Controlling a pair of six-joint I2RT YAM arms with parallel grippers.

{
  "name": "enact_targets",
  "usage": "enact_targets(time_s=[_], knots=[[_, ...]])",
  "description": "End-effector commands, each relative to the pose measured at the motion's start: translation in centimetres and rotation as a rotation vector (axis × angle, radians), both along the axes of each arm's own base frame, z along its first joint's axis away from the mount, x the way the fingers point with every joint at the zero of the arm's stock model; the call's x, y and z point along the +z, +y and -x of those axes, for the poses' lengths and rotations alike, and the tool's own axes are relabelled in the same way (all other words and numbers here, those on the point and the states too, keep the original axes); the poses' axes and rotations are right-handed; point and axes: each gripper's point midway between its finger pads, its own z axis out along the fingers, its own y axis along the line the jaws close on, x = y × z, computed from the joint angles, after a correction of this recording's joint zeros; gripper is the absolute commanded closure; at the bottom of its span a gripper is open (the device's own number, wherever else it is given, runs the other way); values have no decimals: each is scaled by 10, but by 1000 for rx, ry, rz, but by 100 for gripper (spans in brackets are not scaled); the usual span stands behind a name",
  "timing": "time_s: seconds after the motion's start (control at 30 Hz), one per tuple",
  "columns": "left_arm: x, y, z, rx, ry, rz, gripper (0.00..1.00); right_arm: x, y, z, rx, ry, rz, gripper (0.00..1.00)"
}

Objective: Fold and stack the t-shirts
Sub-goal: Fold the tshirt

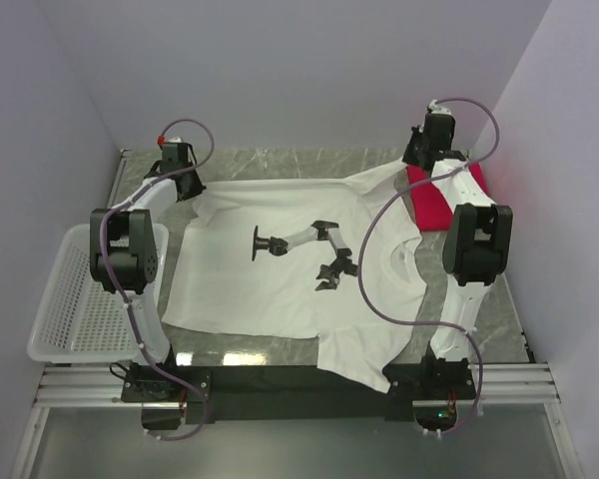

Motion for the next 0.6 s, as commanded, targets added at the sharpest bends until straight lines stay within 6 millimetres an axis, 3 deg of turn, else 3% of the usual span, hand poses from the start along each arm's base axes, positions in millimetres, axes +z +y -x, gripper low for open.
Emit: enact_targets(time_s=[0.0, 0.2, 0.53, 0.57], knots=[[37, 10, -24, 10, -97, 34, 99, 55, 5, -18, -10, -114, -13, 100], [57, 5, -22, -66, -115, 7, 98, 71, 5, 7, -88, -75, -65, 100], [78, 6, -35, -282, -144, -165, 99, 62, -6, 56, -194, 31, -64, 100], [80, 6, -36, -296, -147, -175, 99, 63, 7, 59, -174, 35, -70, 100]])
